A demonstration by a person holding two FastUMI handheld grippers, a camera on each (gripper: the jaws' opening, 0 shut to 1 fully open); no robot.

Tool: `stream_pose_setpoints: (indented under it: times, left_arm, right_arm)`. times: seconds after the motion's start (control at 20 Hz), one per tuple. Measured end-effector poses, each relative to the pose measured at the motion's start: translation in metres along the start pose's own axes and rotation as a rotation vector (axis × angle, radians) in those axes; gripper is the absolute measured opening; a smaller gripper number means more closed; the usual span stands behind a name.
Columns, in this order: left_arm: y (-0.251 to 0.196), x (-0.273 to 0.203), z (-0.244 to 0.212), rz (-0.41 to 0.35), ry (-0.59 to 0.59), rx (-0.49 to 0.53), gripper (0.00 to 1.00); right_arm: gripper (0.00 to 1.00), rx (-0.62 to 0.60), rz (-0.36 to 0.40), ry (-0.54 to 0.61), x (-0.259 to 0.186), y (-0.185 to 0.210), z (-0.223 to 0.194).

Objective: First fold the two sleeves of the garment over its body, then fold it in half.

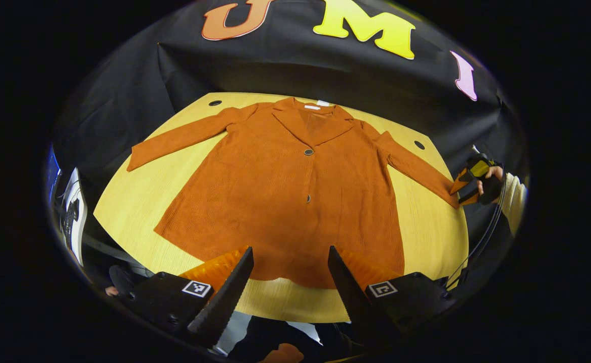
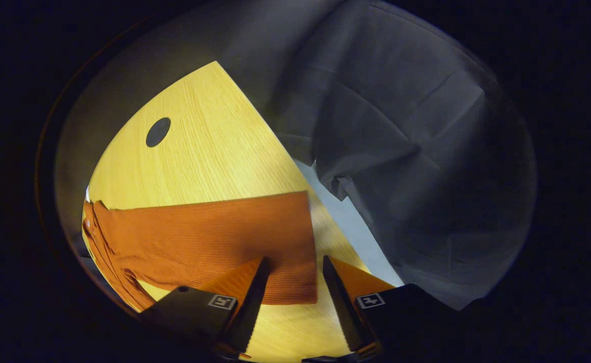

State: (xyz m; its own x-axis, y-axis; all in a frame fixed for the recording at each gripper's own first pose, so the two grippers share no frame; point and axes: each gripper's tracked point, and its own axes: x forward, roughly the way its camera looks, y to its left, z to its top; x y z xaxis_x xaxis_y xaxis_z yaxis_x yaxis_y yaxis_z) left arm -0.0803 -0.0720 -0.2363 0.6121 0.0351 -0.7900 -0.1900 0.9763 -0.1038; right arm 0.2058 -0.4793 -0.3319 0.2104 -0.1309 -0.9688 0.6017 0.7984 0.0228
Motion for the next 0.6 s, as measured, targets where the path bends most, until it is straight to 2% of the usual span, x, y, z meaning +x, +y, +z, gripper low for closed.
stream_pose_setpoints:
  times: [0.15, 0.25, 0.35, 0.45, 0.5, 0.6]
  left_arm:
    - [0.013, 0.0, -0.01, 0.011, 0.022, -0.025, 0.97]
    - [0.019, 0.0, -0.017, 0.013, 0.04, -0.048, 0.97]
    - [0.023, 0.0, -0.019, 0.016, 0.044, -0.056, 0.97]
    - [0.027, -0.001, -0.018, 0.016, 0.038, -0.049, 0.97]
    - [0.029, -0.002, -0.017, 0.015, 0.034, -0.041, 0.97]
    - [0.033, -0.001, -0.013, 0.014, 0.021, -0.032, 0.97]
  right_arm:
    - [0.51, -0.007, 0.013, 0.008, -0.005, 0.002, -0.004]
    - [0.2, -0.018, 0.035, 0.01, -0.003, 0.003, -0.006]
    - [0.16, -0.029, 0.044, 0.016, -0.005, 0.001, -0.007]
    - [0.03, -0.005, 0.061, 0.048, -0.003, 0.004, -0.017]
    - [0.01, 0.001, 0.058, 0.056, -0.007, 0.003, -0.019]
    - [0.03, 0.015, 0.084, 0.028, -0.022, 0.005, -0.016]
